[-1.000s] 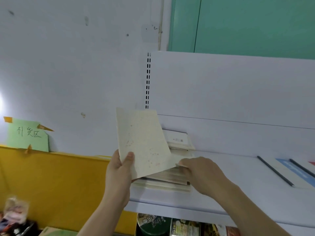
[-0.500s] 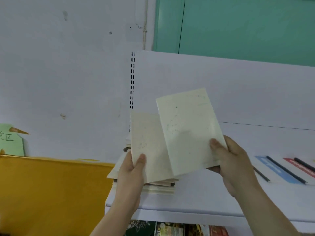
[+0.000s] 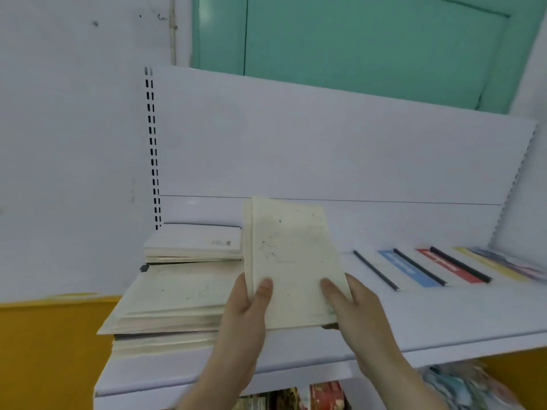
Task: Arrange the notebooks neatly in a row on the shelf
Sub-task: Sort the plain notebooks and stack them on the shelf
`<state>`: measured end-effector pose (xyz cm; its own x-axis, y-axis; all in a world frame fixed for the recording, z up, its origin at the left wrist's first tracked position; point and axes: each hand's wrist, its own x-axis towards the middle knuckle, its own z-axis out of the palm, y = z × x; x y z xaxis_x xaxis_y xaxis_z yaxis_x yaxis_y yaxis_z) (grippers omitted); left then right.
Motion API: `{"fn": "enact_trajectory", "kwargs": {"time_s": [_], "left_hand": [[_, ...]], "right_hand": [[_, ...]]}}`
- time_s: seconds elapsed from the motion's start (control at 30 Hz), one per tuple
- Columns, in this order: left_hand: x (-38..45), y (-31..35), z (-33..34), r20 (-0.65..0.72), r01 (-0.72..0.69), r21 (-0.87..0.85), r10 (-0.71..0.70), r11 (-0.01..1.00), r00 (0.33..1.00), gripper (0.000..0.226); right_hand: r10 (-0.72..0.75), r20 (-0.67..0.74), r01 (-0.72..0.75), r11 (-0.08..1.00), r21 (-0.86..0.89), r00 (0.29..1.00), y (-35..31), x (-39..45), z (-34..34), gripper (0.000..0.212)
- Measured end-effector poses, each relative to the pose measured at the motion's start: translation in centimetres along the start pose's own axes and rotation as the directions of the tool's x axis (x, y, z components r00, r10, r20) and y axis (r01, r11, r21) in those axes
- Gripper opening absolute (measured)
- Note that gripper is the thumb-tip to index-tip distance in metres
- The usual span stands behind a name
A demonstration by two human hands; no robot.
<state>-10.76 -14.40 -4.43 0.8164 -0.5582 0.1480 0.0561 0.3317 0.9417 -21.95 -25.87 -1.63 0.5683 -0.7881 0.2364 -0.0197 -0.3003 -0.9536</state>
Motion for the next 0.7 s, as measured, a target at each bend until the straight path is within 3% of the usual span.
{"fn": "enact_trajectory", "kwargs": {"time_s": [0.13,0.27,0.4,0.5,0.7], "left_hand": [[1.2,-1.9,4.1,0.045,0.074,0.079,-0.078,0.994,0.996,0.018],[3.0,-4.0,8.5,-0.009,-0.03,0.35,0.035,0.936,0.999,0.017],[6.6,-7.1,12.9,0.015,-0.117,0.614,0.137,0.781,0.99,0.011],[10.0,-10.2,15.4,0.001,-0.142,0.728,0.206,0.671,0.979,0.019],[14.5,-14.2,17.8,-0.028,-0.026,0.877,0.104,0.48,0.994,0.029]], "right_hand": [[-0.05,0.033,0.055,0.985,-0.162,0.998,1.5,1.7,-3.9,0.02],[-0.057,0.031,0.063,0.969,-0.238,0.998,3.6,5.1,-8.0,0.027],[-0.133,0.074,0.151,0.921,-0.359,0.988,6.2,10.1,-11.6,0.026],[-0.168,0.15,0.218,0.867,-0.448,0.974,8.8,14.2,-13.4,0.029],[-0.207,0.29,0.341,0.756,-0.559,0.934,14.2,20.9,-15.1,0.037]]}}
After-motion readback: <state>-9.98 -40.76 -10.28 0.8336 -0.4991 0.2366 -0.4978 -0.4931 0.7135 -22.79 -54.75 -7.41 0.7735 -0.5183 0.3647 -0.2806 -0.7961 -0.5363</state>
